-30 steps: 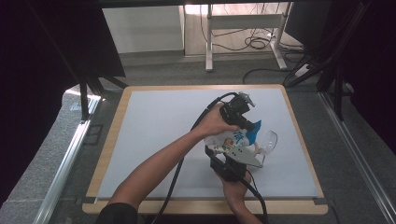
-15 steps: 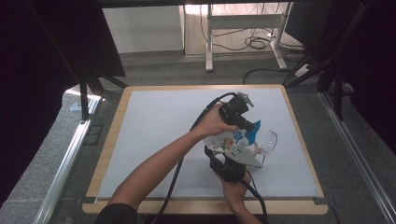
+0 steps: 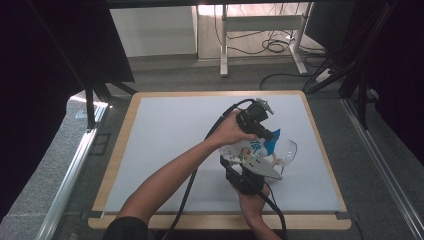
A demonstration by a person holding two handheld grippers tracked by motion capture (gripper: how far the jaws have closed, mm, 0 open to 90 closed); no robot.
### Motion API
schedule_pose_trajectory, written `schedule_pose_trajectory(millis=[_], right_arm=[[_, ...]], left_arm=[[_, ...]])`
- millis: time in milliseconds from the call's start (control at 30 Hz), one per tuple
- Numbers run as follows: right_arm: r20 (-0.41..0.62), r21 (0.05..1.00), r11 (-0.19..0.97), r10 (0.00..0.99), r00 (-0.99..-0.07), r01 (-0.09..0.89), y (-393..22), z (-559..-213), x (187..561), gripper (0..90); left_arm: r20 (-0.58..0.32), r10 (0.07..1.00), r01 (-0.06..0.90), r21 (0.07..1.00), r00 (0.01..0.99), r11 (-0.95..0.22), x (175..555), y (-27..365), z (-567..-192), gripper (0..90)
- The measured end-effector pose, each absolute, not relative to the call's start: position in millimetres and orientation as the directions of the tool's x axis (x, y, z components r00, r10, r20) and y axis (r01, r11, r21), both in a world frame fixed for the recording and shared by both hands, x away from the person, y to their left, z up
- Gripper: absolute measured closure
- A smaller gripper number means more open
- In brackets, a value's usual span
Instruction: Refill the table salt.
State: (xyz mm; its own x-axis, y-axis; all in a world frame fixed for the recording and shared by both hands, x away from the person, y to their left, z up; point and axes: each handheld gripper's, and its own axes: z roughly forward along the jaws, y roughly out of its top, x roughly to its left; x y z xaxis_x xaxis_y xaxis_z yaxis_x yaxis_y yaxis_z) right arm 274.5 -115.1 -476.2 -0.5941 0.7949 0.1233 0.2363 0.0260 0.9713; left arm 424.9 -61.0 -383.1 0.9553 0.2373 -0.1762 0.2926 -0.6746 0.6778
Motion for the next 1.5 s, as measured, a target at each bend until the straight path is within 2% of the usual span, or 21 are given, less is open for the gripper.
schedule_pose_trajectory(millis=[1500], right_arm=[[0.121, 0.970, 0.032, 0.794, -0.596, 0.240, -115.1, -479.6, 277.1, 65.3]], left_arm=[[-0.186, 0.241, 0.302, 0.673, 0.952, -0.675, 428.1, -61.0, -388.8, 90.0]])
